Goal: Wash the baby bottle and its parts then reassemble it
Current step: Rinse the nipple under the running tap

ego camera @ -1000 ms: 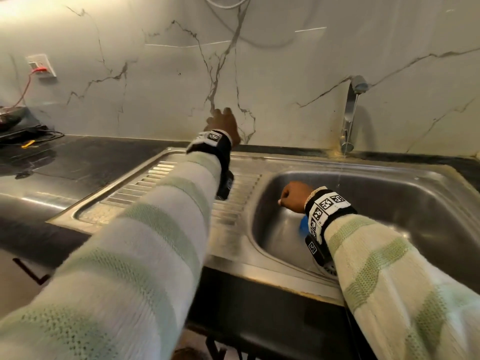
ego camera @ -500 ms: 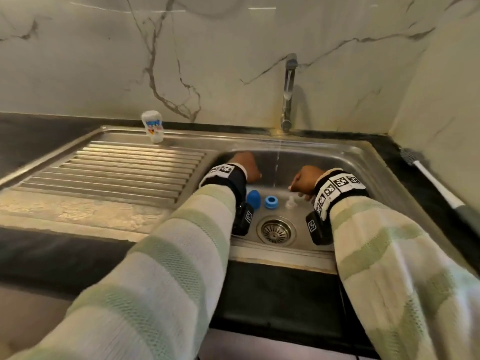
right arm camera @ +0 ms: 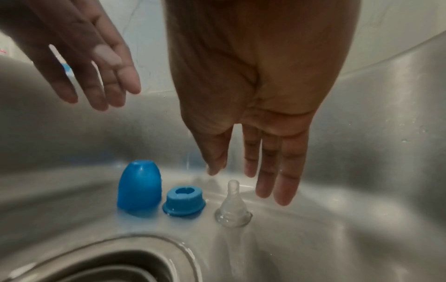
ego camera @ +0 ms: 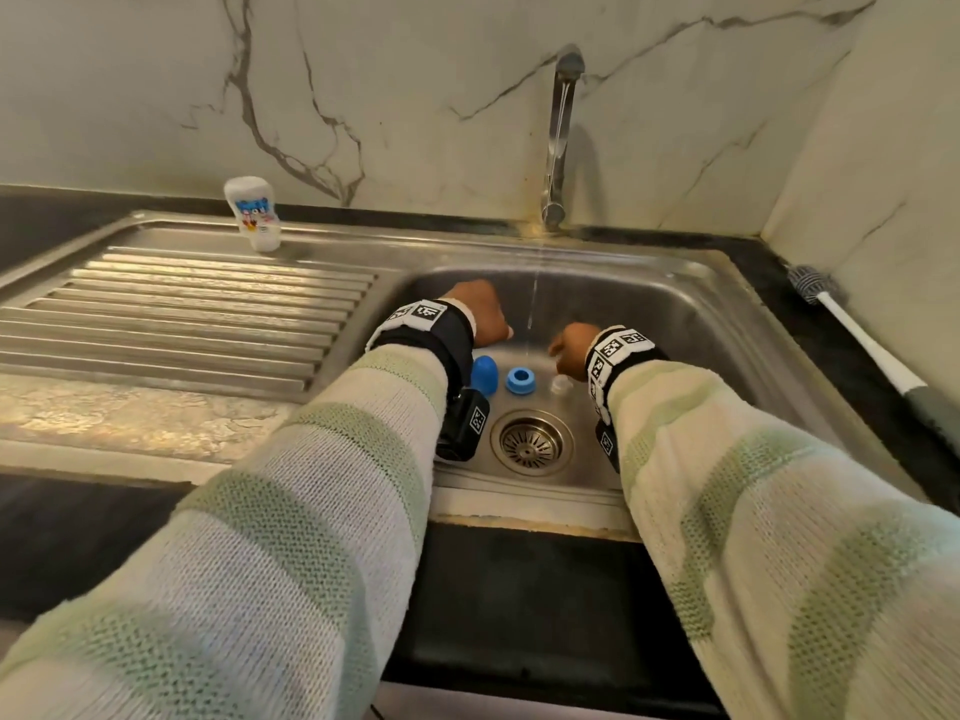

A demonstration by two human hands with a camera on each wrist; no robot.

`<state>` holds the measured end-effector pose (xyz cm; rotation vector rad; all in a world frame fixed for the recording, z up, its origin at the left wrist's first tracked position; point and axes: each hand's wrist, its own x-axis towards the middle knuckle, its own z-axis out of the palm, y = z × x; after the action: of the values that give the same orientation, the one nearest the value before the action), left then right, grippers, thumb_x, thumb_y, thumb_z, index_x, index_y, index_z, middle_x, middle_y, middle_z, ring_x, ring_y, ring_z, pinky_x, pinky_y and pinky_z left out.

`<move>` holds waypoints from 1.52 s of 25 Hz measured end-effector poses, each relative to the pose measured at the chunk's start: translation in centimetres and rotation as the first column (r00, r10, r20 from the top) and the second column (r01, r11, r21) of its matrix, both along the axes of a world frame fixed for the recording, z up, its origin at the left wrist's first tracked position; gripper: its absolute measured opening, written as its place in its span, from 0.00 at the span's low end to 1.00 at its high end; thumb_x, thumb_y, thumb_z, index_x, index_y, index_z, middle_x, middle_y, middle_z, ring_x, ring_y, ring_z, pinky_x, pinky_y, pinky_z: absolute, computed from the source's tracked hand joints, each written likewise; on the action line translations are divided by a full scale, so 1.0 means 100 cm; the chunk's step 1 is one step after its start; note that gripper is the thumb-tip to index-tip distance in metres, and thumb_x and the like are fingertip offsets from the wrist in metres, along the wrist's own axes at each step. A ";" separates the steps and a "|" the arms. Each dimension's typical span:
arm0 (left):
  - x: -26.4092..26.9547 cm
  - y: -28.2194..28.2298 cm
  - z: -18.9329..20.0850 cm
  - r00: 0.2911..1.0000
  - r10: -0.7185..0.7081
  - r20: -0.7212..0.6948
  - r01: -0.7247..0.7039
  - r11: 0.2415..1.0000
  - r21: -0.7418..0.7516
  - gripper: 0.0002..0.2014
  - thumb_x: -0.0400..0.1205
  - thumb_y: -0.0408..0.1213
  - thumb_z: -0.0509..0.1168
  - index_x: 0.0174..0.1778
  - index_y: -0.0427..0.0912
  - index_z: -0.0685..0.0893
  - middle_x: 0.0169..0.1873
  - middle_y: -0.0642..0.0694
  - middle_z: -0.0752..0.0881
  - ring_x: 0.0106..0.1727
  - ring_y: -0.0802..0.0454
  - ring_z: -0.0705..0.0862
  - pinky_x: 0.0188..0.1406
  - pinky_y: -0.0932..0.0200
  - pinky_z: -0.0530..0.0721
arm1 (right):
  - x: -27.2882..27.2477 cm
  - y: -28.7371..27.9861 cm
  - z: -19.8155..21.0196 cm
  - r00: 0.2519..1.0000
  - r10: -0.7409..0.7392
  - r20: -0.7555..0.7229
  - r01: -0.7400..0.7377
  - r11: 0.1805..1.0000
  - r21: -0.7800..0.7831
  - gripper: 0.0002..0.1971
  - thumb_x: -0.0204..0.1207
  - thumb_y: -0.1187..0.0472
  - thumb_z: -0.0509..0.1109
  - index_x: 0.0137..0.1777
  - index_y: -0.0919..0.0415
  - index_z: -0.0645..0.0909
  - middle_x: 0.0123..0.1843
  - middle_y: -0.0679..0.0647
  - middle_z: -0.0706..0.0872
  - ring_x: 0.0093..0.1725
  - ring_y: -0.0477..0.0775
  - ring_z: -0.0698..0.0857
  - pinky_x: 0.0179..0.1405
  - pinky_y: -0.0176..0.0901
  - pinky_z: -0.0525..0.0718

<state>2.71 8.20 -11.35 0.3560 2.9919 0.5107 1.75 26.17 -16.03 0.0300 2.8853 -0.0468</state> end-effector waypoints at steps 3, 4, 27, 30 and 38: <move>0.000 0.001 -0.001 1.000 -0.005 0.007 0.005 1.000 0.008 0.13 0.79 0.45 0.71 0.54 0.41 0.90 0.54 0.44 0.90 0.55 0.45 0.86 0.58 0.51 0.83 | -0.029 0.011 -0.039 0.997 0.049 0.065 -0.057 0.990 0.125 0.25 0.68 0.47 0.77 0.64 0.55 0.85 0.62 0.53 0.88 0.59 0.60 0.87 0.63 0.52 0.84; 0.000 0.000 -0.001 1.000 -0.001 0.013 0.001 1.000 0.013 0.13 0.79 0.45 0.71 0.53 0.41 0.90 0.54 0.44 0.90 0.54 0.45 0.86 0.58 0.51 0.84 | -0.030 0.013 -0.044 0.998 0.017 0.064 -0.026 0.989 0.144 0.27 0.64 0.44 0.78 0.62 0.55 0.85 0.59 0.55 0.89 0.56 0.60 0.88 0.60 0.53 0.86; 0.000 0.026 -0.001 0.986 0.167 0.018 -0.126 0.667 0.734 0.11 0.83 0.37 0.69 0.33 0.44 0.87 0.28 0.44 0.87 0.30 0.48 0.84 0.42 0.52 0.90 | 0.037 -0.017 0.063 0.878 -0.371 -0.302 -0.072 0.522 -0.850 0.08 0.83 0.63 0.67 0.44 0.54 0.84 0.43 0.58 0.90 0.35 0.57 0.90 0.33 0.50 0.91; -0.003 0.032 -0.001 0.987 0.133 0.093 -0.154 0.592 0.791 0.14 0.85 0.32 0.63 0.34 0.39 0.86 0.28 0.41 0.83 0.29 0.48 0.81 0.38 0.52 0.87 | 0.027 -0.013 0.059 0.875 -0.394 -0.282 -0.056 0.496 -0.867 0.08 0.83 0.67 0.66 0.46 0.58 0.85 0.45 0.62 0.90 0.36 0.58 0.91 0.39 0.54 0.92; -0.008 0.029 -0.004 0.986 0.144 0.079 -0.148 0.575 0.804 0.12 0.84 0.32 0.68 0.33 0.39 0.87 0.30 0.40 0.87 0.34 0.45 0.86 0.48 0.47 0.91 | 0.027 -0.020 0.061 0.898 -0.383 -0.219 -0.053 0.400 -0.915 0.06 0.79 0.73 0.68 0.50 0.66 0.84 0.46 0.65 0.90 0.37 0.57 0.90 0.45 0.54 0.92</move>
<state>1.92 11.09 -11.74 0.1334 2.5618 1.9023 4.47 24.21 -9.92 0.1244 2.7453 -1.8774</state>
